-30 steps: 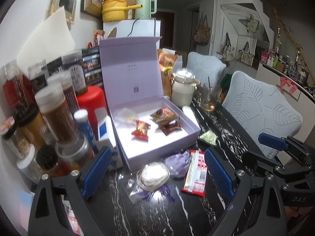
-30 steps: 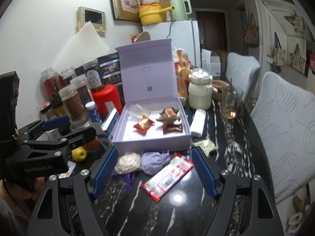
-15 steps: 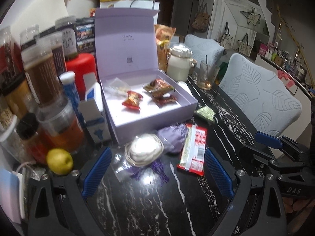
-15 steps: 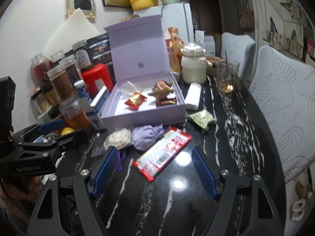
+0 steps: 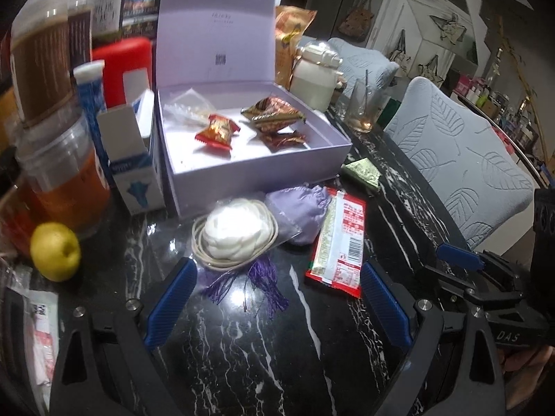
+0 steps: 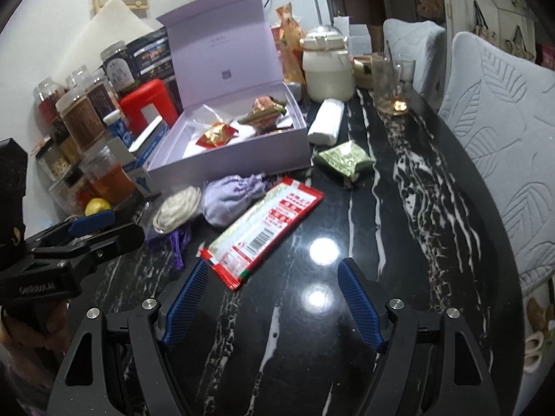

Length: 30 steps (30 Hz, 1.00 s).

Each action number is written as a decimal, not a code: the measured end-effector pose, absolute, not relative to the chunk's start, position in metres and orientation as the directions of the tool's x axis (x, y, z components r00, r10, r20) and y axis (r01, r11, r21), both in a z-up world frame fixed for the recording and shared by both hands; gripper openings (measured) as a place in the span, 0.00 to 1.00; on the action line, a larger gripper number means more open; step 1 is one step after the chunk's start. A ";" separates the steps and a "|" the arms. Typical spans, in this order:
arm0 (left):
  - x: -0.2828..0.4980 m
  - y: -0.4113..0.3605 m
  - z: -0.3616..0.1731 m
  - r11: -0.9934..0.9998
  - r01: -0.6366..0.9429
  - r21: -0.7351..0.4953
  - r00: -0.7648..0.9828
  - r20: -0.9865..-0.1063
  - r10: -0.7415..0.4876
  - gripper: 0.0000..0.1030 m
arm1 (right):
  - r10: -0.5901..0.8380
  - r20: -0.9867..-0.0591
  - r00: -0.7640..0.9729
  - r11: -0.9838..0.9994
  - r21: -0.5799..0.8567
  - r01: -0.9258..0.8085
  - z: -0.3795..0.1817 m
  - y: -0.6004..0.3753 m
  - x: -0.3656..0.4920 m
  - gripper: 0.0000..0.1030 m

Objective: Organize soft objects
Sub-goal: 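Withdraw both tools from the lavender box back over the table, then lower the left tool onto the clear bag with the white coil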

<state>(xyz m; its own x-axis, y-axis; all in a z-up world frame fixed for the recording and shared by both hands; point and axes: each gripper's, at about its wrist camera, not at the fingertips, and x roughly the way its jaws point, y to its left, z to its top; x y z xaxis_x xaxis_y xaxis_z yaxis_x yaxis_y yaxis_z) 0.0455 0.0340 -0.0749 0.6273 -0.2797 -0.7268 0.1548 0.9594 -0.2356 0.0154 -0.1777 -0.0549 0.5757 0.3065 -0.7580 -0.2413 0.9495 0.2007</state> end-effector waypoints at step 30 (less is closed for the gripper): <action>0.116 0.031 -0.107 0.988 0.137 -0.077 0.620 -0.771 -0.146 0.94 | 0.331 -0.820 0.467 0.941 0.253 -0.224 -0.093 -0.185 0.080 0.76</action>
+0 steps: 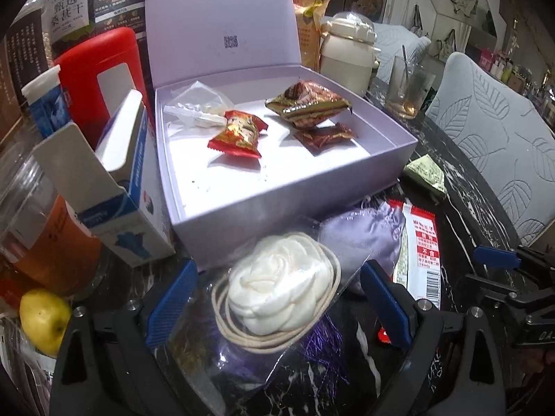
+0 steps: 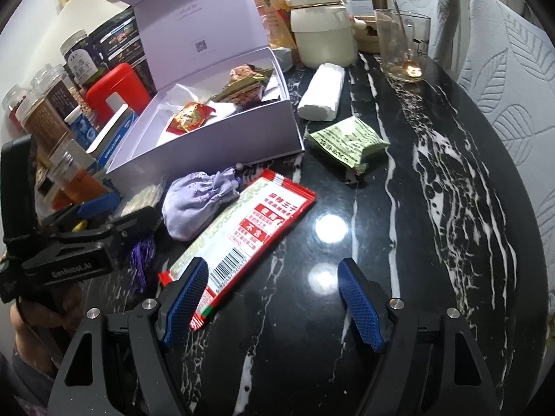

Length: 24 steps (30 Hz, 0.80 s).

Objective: Organize soft objects
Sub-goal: 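Lower the left tool onto the clear bag with the white coil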

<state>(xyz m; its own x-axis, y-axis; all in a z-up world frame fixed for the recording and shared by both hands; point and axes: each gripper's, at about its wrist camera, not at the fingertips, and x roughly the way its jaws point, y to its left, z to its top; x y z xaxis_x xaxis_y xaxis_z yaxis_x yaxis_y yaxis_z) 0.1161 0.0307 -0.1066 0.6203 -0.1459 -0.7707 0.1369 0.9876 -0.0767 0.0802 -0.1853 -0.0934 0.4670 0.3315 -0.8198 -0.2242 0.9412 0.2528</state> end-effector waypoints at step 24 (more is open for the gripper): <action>0.113 0.055 -0.113 0.999 0.041 -0.010 0.615 -0.787 -0.033 0.30 | 0.345 -0.823 0.452 0.935 0.260 -0.240 -0.098 -0.180 0.089 0.76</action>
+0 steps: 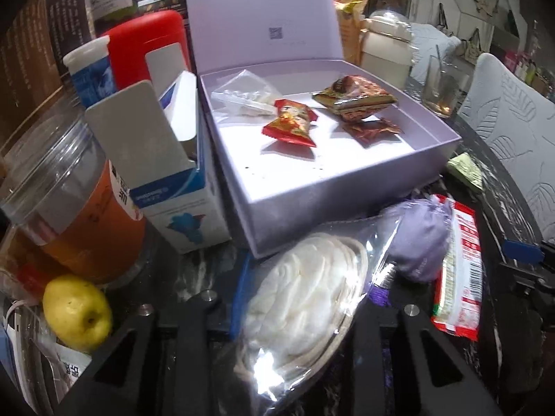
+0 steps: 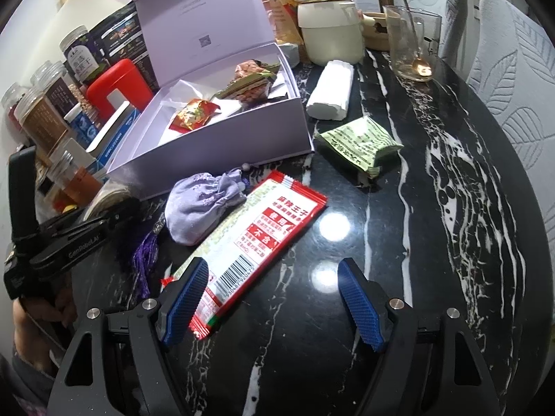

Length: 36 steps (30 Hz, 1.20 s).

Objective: Organize soft objects
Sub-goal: 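Lower the left tool onto the clear bag with the white coil, then grasp the clear bag with the left tool while the right grasps the green-white packet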

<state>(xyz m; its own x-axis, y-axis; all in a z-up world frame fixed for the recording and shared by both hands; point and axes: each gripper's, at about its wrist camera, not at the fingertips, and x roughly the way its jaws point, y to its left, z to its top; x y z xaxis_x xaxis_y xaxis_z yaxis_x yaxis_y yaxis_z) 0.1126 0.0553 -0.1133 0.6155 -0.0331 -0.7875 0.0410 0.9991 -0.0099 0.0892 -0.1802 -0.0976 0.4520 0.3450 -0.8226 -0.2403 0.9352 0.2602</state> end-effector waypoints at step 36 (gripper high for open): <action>0.119 0.014 -0.082 0.974 0.114 -0.198 0.603 -0.765 -0.226 0.30 | 0.225 -0.791 0.569 0.953 0.056 -0.299 -0.077 -0.195 0.159 0.76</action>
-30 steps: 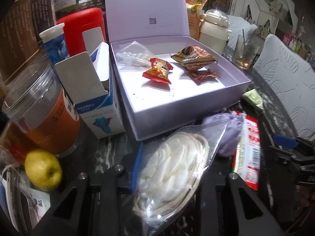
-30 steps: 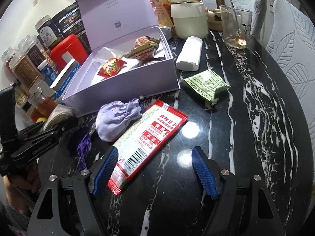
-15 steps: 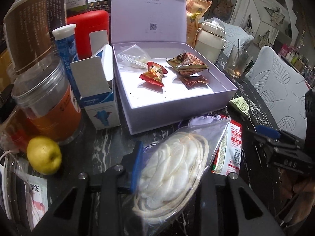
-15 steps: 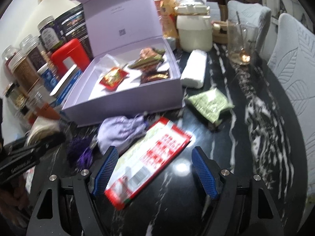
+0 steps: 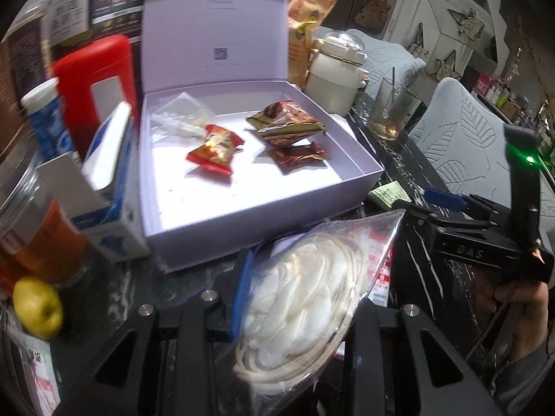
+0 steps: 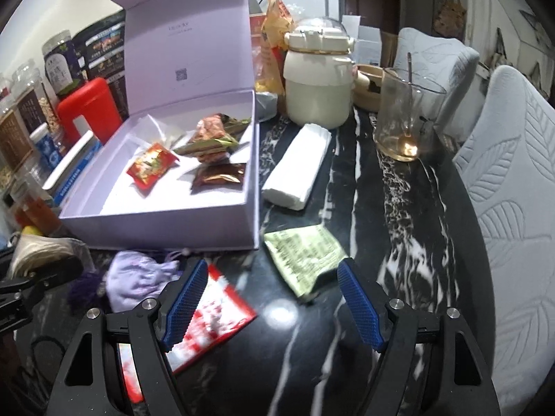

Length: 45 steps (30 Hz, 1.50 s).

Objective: Organize soft objects
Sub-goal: 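Grasp the clear bag with the left tool while the right grasps the green-white packet, then lift the clear bag with the left tool while the right lifts the green-white packet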

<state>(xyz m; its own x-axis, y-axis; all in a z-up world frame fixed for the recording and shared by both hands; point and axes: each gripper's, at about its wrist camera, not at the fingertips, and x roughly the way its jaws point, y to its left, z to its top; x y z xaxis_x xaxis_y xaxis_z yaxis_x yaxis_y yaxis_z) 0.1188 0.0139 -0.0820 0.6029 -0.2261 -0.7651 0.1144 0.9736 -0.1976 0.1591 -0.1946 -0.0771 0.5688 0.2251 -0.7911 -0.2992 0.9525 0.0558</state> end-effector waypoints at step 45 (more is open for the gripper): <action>0.071 0.023 -0.071 0.976 0.068 -0.208 0.621 -0.756 -0.204 0.30 | 0.252 -0.806 0.536 0.946 0.088 -0.312 -0.082 -0.201 0.103 0.42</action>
<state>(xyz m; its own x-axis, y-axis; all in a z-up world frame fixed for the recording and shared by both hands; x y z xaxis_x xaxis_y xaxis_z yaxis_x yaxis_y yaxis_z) 0.0708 0.0226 -0.0706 0.6213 -0.2044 -0.7565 0.0677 0.9758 -0.2081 0.1026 -0.2009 -0.0819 0.5359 0.2516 -0.8059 -0.3121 0.9460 0.0878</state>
